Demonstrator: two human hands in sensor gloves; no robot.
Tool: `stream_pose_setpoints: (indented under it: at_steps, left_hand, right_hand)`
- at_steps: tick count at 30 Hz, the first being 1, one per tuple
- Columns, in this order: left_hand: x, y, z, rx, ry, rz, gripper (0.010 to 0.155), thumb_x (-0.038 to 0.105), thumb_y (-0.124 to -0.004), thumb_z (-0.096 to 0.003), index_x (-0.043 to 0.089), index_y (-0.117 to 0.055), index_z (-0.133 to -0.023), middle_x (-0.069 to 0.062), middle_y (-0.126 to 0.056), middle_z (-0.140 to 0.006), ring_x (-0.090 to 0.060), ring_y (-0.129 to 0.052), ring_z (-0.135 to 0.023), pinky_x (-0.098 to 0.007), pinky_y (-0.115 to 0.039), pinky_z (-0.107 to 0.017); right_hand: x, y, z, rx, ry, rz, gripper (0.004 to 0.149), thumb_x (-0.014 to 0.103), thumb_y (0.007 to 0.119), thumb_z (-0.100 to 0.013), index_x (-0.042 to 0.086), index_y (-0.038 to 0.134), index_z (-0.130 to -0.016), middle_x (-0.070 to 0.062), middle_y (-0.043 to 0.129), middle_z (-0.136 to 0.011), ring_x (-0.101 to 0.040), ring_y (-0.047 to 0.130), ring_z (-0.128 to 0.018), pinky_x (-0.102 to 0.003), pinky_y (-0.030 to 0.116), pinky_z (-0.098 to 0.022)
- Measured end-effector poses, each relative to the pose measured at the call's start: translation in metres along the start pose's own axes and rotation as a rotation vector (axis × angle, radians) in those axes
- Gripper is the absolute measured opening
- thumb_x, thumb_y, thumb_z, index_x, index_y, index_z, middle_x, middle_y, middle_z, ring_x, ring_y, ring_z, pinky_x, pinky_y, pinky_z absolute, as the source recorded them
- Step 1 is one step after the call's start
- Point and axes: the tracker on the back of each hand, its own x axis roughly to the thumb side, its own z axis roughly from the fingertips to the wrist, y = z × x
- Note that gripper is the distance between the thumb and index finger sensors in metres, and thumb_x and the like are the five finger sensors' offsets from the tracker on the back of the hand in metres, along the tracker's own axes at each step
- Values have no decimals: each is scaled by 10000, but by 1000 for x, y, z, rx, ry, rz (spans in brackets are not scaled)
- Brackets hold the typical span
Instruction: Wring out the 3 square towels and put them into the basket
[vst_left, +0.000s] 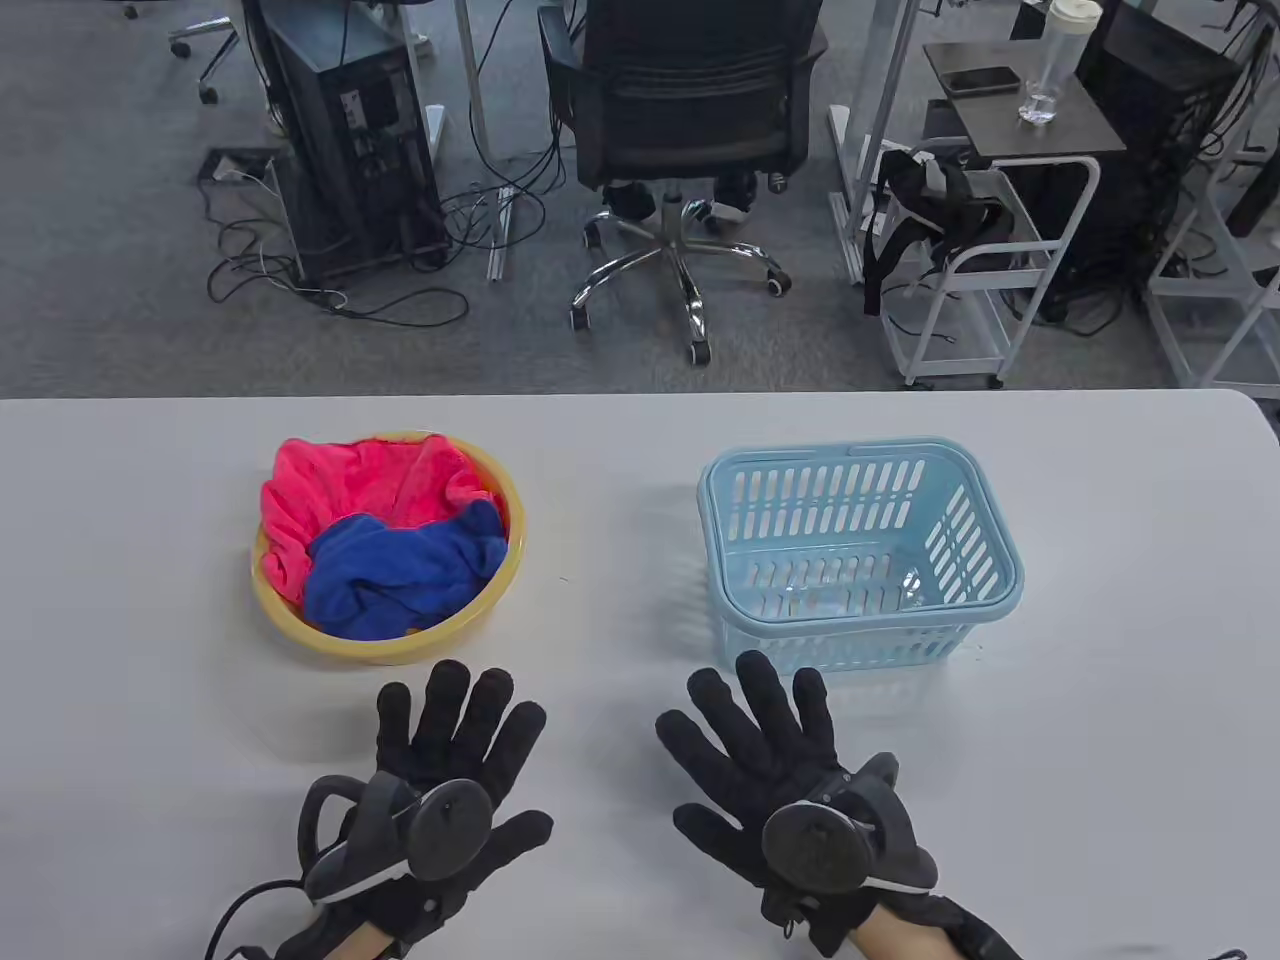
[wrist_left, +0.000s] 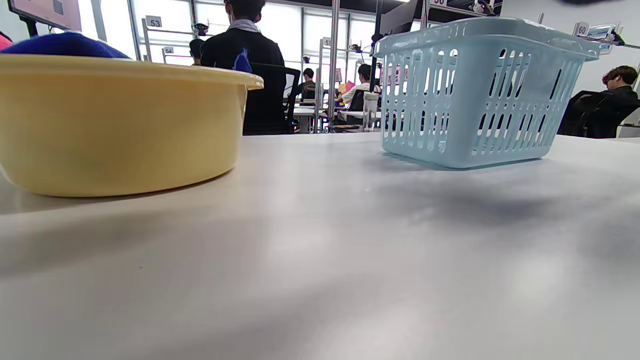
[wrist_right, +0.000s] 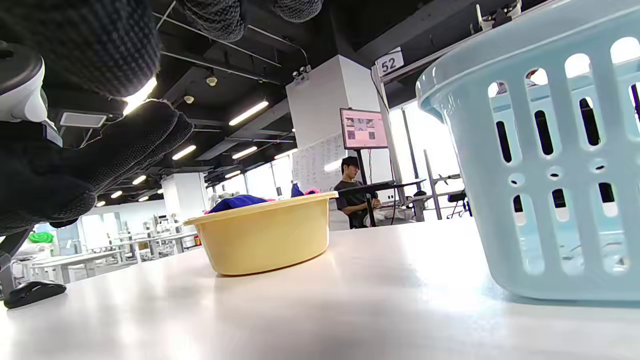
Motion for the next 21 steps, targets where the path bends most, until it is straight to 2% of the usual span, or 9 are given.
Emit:
stream_pose_setpoints:
  at_steps: [7,21]
  left_hand:
    - [1,-6,-4,-43,11,6,908,832,-531,-447,518,146,-963,195,218,-1076,-204,305,-1032,-554,149,-743]
    - [2,-9,-5,-50,2,18,902,832,-526,-448,521,147,-962,191,215,-1079,-207,305,-1033,-553,145,-747]
  right_hand:
    - [1,3,-1,18,-4,-10,758,595,679,-531,360,271,-1125,14,117,-1203,-403,11,-1090,-659,-30,-687]
    - [2,5,-1,25,-6,-20,753,594,678,-531,357,281,-1126,9,126,-1204,-406,20,-1090,-660,-22,-689]
